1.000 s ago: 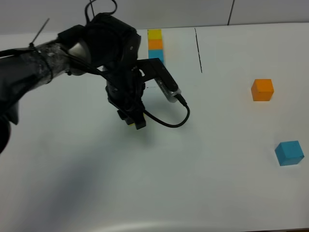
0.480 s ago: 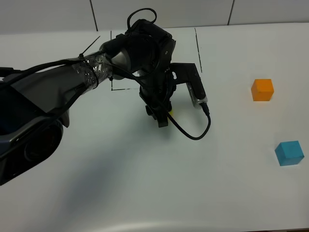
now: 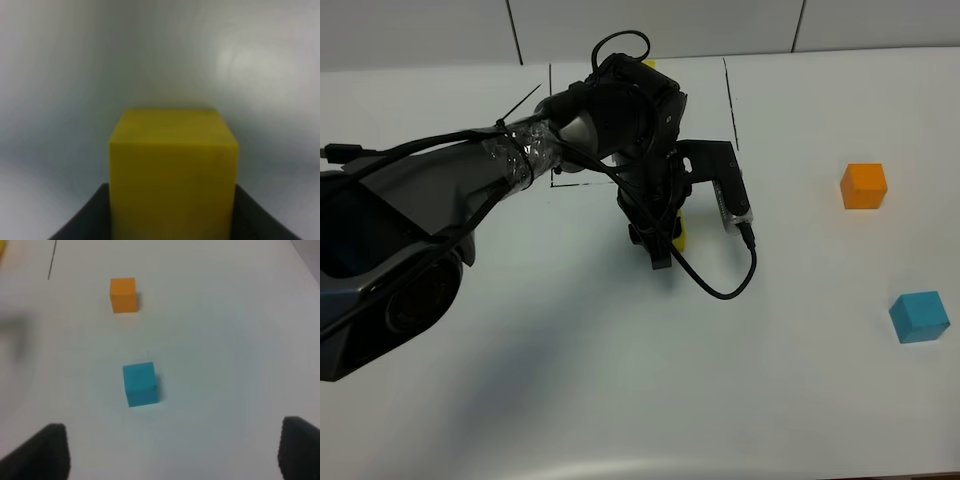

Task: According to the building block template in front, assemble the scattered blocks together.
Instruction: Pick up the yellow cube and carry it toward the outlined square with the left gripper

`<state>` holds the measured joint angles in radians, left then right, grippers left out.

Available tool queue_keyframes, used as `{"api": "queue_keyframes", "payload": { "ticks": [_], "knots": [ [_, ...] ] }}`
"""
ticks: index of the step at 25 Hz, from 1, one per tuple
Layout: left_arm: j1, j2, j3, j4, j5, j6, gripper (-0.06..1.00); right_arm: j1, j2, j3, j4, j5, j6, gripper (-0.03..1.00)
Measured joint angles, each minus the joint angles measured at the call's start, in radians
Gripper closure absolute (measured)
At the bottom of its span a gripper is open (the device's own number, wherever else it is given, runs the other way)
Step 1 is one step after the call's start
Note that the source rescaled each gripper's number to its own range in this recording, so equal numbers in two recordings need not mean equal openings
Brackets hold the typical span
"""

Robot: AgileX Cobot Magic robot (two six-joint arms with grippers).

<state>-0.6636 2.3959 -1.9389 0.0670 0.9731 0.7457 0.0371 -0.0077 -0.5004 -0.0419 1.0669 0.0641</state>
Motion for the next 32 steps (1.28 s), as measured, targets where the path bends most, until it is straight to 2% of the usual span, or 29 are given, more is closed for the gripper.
{"api": "queue_keyframes", "payload": {
  "ticks": [12, 14, 16, 21, 23, 26, 29, 32],
  "knots": [
    [0.0, 0.005, -0.005, 0.0, -0.012, 0.005, 0.93, 0.0, 0.0, 0.0, 0.0, 0.0, 0.002, 0.26],
    [-0.001, 0.007, -0.005, 0.001, -0.017, 0.005, 0.89, 0.0, 0.0, 0.0, 0.0, 0.0, 0.002, 0.26],
    [-0.001, 0.023, -0.005, 0.005, -0.025, 0.005, 0.78, 0.0, 0.0, 0.0, 0.0, 0.0, 0.002, 0.26],
    [-0.001, 0.032, -0.002, 0.017, 0.008, 0.006, 0.33, 0.0, 0.0, 0.0, 0.0, 0.0, 0.003, 0.26],
    [-0.001, 0.028, -0.002, 0.018, 0.032, 0.006, 0.18, 0.0, 0.0, 0.0, 0.0, 0.0, 0.003, 0.26],
    [-0.001, 0.002, -0.002, 0.018, 0.07, 0.001, 0.08, 0.0, 0.0, 0.0, 0.0, 0.0, 0.003, 0.26],
    [-0.001, -0.044, -0.002, 0.018, 0.108, -0.029, 0.06, 0.0, 0.0, 0.0, 0.0, 0.0, 0.003, 0.26],
    [-0.001, -0.097, -0.002, 0.018, 0.146, -0.106, 0.06, 0.0, 0.0, 0.0, 0.0, 0.0, 0.003, 0.26]
  ]
}}
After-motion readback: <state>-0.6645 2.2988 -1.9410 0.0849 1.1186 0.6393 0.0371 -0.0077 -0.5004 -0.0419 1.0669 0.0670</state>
